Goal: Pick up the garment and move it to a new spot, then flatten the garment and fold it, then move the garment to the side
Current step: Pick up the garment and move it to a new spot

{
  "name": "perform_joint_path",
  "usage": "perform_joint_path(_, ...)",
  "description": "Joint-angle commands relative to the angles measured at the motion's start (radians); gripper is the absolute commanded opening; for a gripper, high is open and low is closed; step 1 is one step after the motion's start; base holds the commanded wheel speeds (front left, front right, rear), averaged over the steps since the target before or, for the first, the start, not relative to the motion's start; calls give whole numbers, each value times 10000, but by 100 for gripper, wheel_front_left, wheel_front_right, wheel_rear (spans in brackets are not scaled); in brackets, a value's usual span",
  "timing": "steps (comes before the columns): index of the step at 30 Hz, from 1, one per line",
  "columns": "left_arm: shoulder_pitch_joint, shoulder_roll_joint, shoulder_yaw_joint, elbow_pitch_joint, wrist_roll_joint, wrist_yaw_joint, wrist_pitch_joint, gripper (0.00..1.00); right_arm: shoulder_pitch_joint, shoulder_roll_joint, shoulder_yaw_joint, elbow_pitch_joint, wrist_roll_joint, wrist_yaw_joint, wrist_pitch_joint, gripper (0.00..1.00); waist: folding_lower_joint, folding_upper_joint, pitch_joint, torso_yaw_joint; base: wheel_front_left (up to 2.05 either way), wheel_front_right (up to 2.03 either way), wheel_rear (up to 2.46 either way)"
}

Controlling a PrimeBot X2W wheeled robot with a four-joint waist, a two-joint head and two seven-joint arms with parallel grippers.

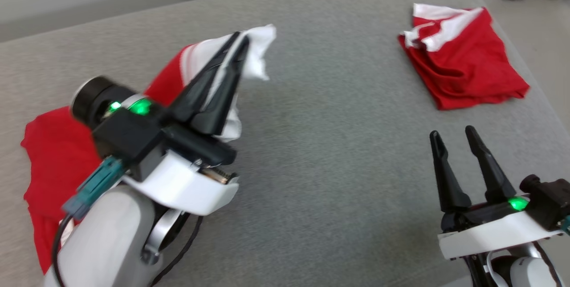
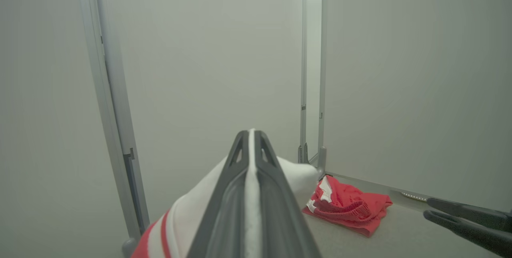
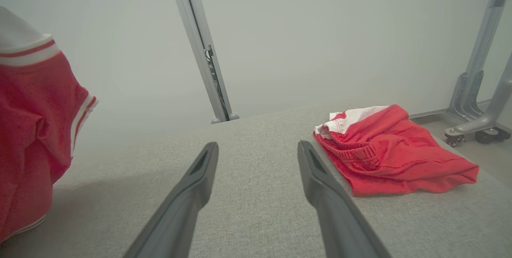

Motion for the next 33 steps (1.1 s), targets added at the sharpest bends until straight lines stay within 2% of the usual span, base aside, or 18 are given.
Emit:
perform_joint_path(1,-382,-36,-139,179,87,-138,53,0,-30,-10,84,84,118,4,-153,100,0,0,751,-1051,0,0,0)
perform_joint_path(5,-1115,-548,-913,1056,151,-551,321,0,-87,-17,268,427,414,3,-572,100,0,0,1109,-1803,0,0,0)
perform_joint_path(9,-1157,-815,-1463,2358,54,-785,423,0,-67,-14,442,769,700,3,-939,100,0,0,1364,-2296,0,0,0)
perform_joint_path(13,-883,-920,-1916,3695,23,-977,406,0,-50,-16,553,1054,861,3,-1199,100,0,0,1516,-2415,0,0,0)
perform_joint_path(16,-861,-1002,-2269,4336,95,-1117,302,0,-120,-19,528,1198,881,3,-1325,100,0,0,1542,-2259,0,0,0)
perform_joint_path(17,-844,-1044,-2359,4490,101,-1136,276,11,-172,-19,516,1237,859,4,-1347,100,0,0,1526,-2170,0,0,0)
perform_joint_path(18,-805,-1090,-2491,4637,78,-1194,291,50,-221,-19,500,1287,839,3,-1350,100,0,0,1494,-2065,0,0,0)
perform_joint_path(19,-787,-1150,-2604,4718,36,-1228,232,100,-259,-21,482,1333,791,3,-1364,100,0,0,1453,-1936,0,0,0)
perform_joint_path(26,-679,-1343,-2937,4661,-112,-1348,-458,100,-515,-28,176,1410,425,3,-1167,100,0,0,923,-675,0,0,0)
perform_joint_path(33,-394,-1103,-2100,4436,-331,-639,-1219,100,-568,-33,-256,1182,-109,3,-679,100,0,0,307,682,0,0,0)
